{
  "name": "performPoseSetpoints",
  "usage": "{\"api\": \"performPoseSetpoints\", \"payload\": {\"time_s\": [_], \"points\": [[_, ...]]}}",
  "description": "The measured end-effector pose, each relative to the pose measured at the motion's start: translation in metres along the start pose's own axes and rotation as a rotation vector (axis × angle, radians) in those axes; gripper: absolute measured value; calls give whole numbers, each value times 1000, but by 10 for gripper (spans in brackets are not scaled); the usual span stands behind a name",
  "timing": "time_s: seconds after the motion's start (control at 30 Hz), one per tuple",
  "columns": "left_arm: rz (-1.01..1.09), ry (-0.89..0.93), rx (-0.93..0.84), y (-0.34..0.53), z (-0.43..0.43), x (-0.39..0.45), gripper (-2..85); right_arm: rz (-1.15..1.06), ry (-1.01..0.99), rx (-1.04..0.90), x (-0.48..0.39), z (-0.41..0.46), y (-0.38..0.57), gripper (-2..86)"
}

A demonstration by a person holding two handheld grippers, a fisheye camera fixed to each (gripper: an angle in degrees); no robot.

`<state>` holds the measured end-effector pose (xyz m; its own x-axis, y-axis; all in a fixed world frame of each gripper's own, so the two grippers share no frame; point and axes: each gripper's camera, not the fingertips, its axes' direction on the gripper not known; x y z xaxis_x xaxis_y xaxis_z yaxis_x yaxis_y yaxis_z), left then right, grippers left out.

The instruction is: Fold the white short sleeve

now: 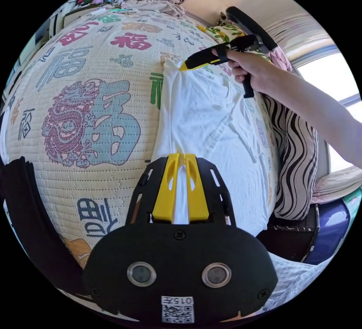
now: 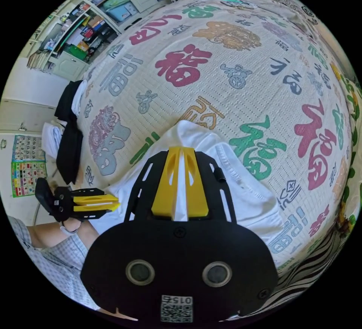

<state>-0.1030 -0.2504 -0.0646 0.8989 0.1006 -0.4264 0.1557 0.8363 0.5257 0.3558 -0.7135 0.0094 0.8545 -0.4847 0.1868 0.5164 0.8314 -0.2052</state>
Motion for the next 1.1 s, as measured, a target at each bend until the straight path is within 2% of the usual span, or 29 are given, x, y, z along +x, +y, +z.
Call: {"api": "performPoseSetpoints", "payload": {"time_s": [0.1,0.2,0.3,0.43,0.5,0.6,0.7,0.73,0.83,1.1], "points": [[24,-31,-15,-10,5,7,11,-36,29,-4,5,0,4,7],[39,-12,-29,-28,-1,11,23,-40,5,109,22,-29,28,7],[96,12,39,-61,-17,12,52,-20,-11,197,61,-64,67,34],[189,-19,57,-144,-17,13,83,151,67,192,139,-89,127,63],[220,-22,52,-183,-8,16,90,225,39,157,169,-88,147,86],[267,22,-55,-238,19,27,106,266,3,53,198,-69,163,113],[338,-54,-231,-267,54,43,115,256,-41,-35,211,-50,165,120],[355,-92,-289,-272,66,48,113,256,-49,-41,214,-46,166,115],[385,-155,-288,-281,71,58,84,305,-87,-32,229,-42,172,87],[367,-91,-342,-297,78,65,1,261,-132,-77,247,-41,189,20]]}}
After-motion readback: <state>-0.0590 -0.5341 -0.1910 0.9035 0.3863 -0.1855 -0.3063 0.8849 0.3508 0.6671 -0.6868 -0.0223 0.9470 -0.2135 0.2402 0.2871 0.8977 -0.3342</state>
